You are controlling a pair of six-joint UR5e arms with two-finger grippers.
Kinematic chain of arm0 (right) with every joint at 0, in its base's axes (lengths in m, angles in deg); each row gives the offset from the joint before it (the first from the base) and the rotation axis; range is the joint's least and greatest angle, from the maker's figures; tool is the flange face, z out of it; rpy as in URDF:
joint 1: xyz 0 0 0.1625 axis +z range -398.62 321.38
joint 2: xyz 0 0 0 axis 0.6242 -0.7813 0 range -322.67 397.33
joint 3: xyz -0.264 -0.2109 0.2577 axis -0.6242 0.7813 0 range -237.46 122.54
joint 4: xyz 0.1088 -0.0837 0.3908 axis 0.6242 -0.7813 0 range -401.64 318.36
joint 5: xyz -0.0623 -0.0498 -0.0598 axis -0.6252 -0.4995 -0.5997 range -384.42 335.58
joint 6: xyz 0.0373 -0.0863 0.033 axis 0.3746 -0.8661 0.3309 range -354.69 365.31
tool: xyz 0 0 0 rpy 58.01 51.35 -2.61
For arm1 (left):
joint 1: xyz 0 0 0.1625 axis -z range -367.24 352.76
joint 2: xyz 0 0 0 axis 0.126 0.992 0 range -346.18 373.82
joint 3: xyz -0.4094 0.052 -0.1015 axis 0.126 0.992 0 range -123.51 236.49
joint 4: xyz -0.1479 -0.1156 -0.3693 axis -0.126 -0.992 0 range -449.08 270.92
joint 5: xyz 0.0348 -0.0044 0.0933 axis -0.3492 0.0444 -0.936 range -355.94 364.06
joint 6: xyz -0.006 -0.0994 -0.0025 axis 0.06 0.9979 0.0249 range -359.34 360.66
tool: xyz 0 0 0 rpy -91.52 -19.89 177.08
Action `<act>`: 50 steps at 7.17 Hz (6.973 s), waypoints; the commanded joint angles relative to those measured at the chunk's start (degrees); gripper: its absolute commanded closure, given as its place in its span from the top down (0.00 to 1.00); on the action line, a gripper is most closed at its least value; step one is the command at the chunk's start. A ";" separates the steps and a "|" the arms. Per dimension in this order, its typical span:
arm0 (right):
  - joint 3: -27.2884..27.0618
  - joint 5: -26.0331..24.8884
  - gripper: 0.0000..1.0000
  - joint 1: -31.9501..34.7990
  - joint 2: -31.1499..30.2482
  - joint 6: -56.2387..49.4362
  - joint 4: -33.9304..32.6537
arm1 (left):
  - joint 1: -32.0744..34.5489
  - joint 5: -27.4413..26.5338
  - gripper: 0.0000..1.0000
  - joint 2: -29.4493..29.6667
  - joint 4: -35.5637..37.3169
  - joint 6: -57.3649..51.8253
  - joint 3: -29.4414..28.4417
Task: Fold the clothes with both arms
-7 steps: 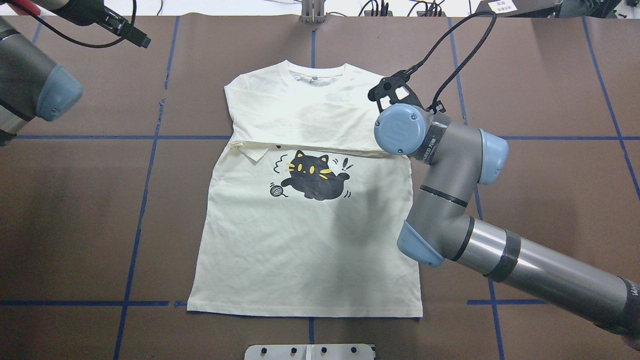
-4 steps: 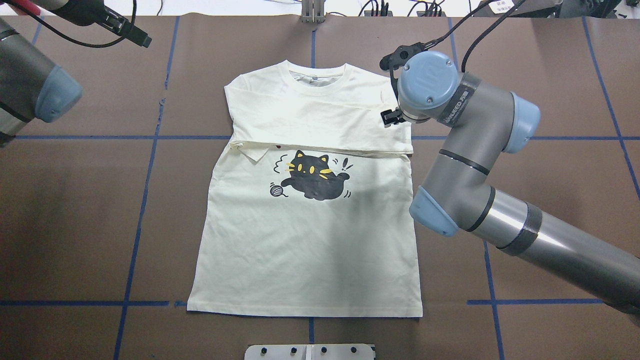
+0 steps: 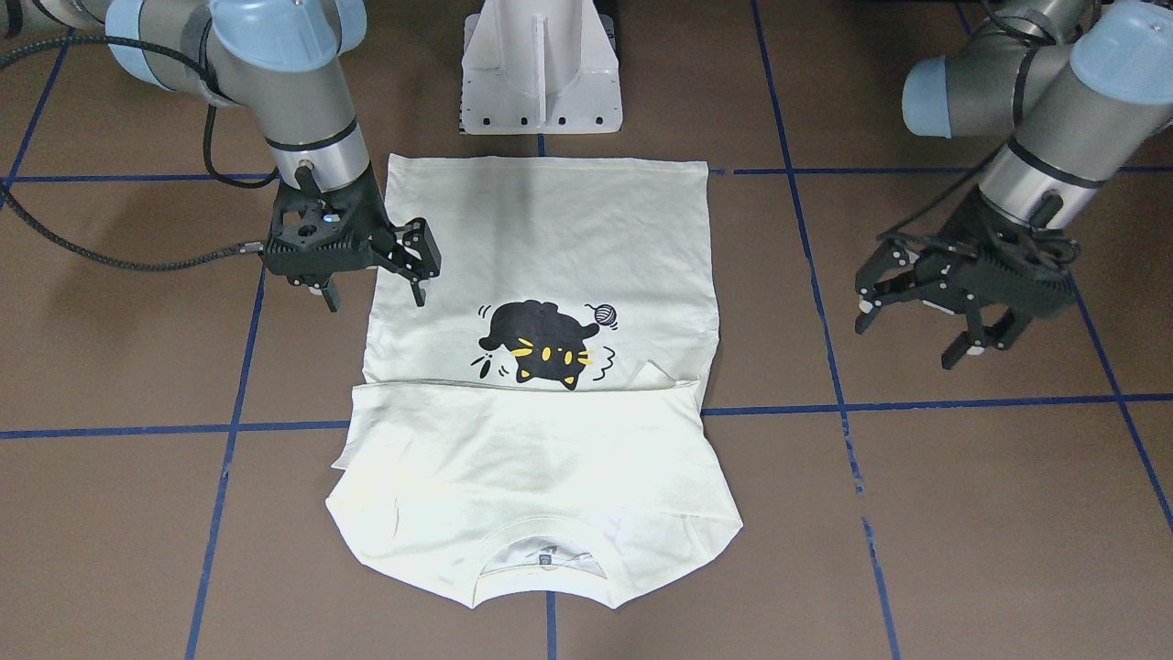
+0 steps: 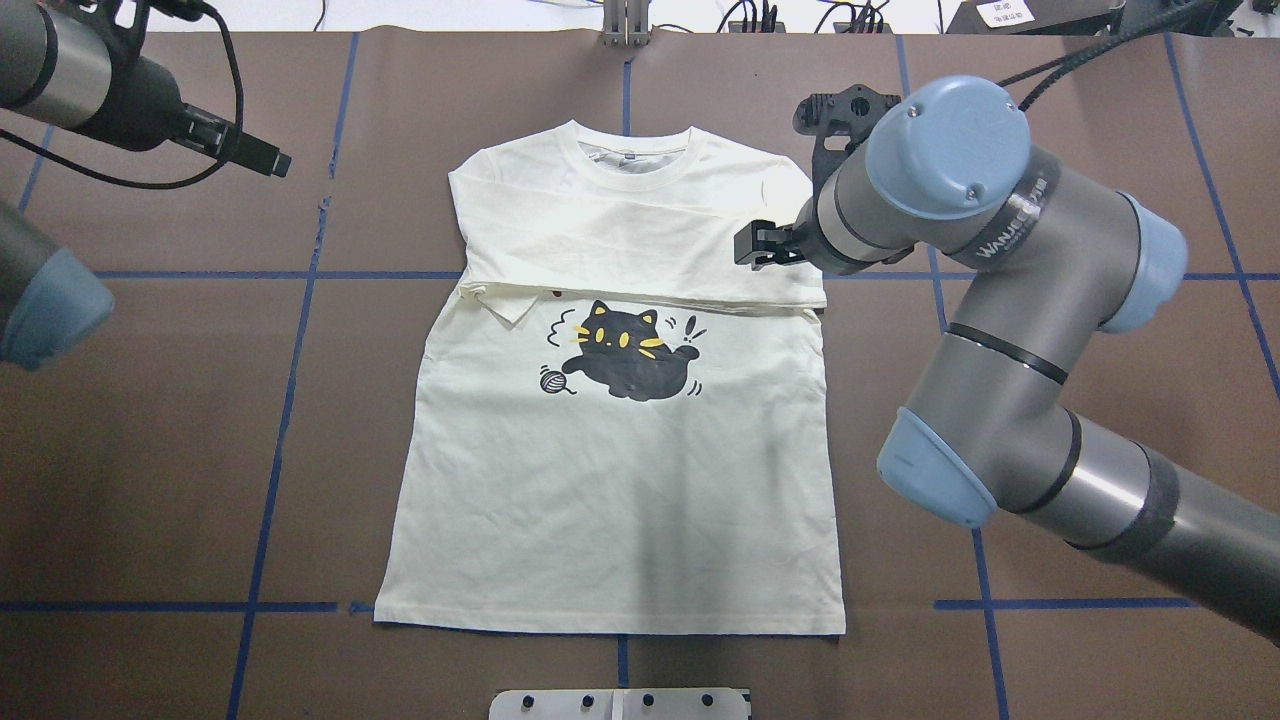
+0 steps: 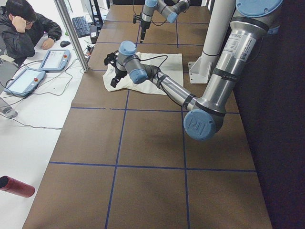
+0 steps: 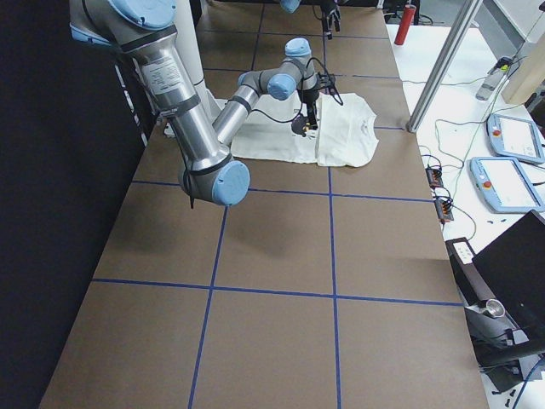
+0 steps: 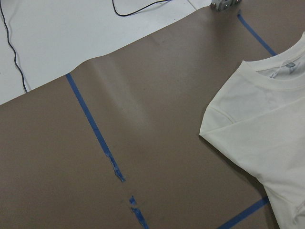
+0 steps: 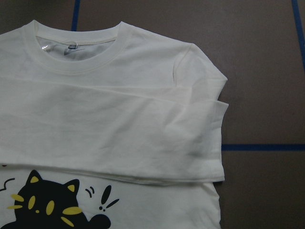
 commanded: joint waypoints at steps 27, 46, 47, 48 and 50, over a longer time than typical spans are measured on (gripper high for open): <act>-17.61 -21.72 0.96 -28.30 -23.88 34.78 14.94 | -51.18 -31.95 0.45 -15.92 -0.02 61.03 12.35; -11.37 -34.02 0.65 -41.84 -28.28 44.09 14.59 | -51.27 -31.95 0.00 -13.90 -0.02 61.38 14.64; -10.85 -34.29 0.65 -42.01 -28.28 44.09 14.59 | -51.27 -31.95 0.00 -13.81 -0.02 61.38 14.64; -10.76 -34.29 0.65 -42.01 -28.28 44.09 14.68 | -51.27 -31.95 0.00 -13.81 -0.02 61.29 14.64; -10.23 -34.29 0.60 -42.10 -28.02 44.09 14.77 | -51.27 -31.95 0.00 -13.81 -0.02 61.20 14.64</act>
